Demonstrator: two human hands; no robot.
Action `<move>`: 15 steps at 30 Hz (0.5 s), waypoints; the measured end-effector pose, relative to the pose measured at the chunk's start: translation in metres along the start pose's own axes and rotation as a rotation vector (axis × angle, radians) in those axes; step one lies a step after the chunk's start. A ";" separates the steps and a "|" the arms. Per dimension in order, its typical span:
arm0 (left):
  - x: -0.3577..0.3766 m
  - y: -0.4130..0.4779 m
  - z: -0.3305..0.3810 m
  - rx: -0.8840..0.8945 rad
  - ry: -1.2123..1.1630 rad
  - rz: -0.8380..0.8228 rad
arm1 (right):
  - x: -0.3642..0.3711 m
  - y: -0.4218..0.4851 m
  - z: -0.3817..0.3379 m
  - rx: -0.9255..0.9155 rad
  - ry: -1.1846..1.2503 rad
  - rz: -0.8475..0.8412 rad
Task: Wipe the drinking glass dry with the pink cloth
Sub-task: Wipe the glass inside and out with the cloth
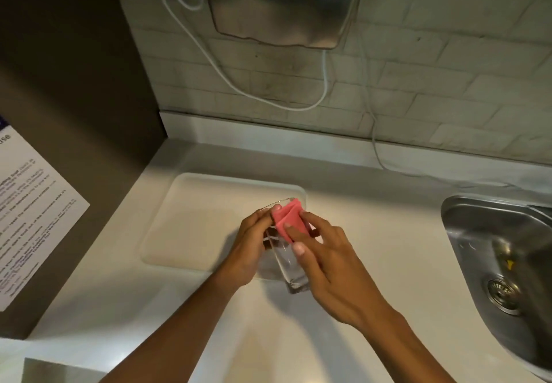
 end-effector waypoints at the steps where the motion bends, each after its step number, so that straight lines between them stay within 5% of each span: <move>1: 0.001 -0.002 0.003 -0.009 -0.034 -0.004 | -0.006 0.001 0.001 0.002 0.064 -0.002; 8: 0.013 -0.011 0.031 -0.026 -0.130 -0.032 | -0.016 0.011 -0.018 -0.036 0.167 0.071; 15: 0.014 -0.014 0.044 -0.053 -0.195 -0.019 | -0.002 -0.004 -0.032 0.033 0.382 -0.131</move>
Point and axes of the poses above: each hand's wrist, its own y-axis towards the middle knuckle, its own x-axis out of the palm, z = x × y, the point moved 4 cm from there along y, towards the middle knuckle, and after that the axes turned 13 degrees about -y, right-handed, at the moved point
